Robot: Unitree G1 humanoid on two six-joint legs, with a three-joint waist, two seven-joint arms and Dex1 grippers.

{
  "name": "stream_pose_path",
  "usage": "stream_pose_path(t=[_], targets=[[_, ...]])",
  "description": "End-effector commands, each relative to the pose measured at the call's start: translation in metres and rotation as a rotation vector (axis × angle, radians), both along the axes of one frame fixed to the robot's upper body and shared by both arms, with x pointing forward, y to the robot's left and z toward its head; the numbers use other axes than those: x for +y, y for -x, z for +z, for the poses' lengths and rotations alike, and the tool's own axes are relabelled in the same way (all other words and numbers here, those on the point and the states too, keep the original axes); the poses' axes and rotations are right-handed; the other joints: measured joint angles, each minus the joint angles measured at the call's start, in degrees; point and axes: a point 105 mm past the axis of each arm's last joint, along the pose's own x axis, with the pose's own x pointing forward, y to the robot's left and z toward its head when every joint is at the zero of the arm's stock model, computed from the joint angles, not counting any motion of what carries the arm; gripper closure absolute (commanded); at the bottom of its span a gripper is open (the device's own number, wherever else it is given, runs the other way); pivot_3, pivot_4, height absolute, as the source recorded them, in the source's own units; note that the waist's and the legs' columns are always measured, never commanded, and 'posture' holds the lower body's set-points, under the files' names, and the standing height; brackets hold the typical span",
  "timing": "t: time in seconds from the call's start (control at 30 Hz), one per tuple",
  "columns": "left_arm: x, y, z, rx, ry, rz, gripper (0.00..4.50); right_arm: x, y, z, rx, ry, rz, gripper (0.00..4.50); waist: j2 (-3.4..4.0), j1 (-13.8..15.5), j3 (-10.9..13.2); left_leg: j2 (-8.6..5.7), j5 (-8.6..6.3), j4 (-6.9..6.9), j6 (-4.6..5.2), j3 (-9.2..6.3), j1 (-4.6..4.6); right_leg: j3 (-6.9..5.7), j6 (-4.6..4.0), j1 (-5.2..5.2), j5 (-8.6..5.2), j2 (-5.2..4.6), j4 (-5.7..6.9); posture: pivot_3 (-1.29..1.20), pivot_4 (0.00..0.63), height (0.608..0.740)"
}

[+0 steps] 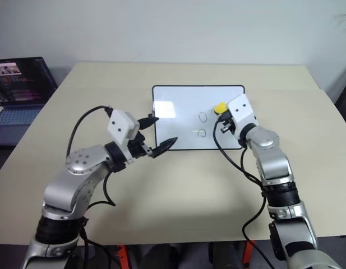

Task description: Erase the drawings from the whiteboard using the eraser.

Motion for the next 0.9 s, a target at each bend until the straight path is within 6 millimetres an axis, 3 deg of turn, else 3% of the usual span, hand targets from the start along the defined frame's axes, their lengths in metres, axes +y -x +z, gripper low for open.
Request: stream_pose_path(t=[0.03, 0.63, 0.9], targets=[[0.001, 0.001, 0.013, -0.044, 0.006, -0.004, 0.0, -0.004, 0.002, 0.017, -0.057, -0.024, -0.005, 3.4, 0.0, 0.0, 0.0, 0.0, 0.0, 0.0, 0.0, 0.0, 0.0, 0.0, 0.0, 0.0, 0.0, 0.0, 0.0, 0.0, 0.15, 0.74], [0.001, 0.0, 0.011, -0.046, -0.004, -0.008, 0.0, -0.004, 0.003, 0.017, -0.073, -0.007, -0.004, 3.4, 0.0, 0.0, 0.0, 0.0, 0.0, 0.0, -0.01, 0.0, 0.0, 0.0, 0.0, 0.0, 0.0, 0.0, 0.01, 0.0, 0.15, 0.74], [0.001, -0.001, 0.008, -0.043, -0.011, -0.01, 0.0, 0.009, 0.01, 0.005, -0.091, 0.046, 0.053, 3.4, 0.0, -0.1, 0.0, 0.0, 0.0, 0.01, 0.0, 0.01, 0.01, 0.0, 0.0, 0.0, 0.0, 0.0, 0.02, 0.0, 0.15, 0.74]])
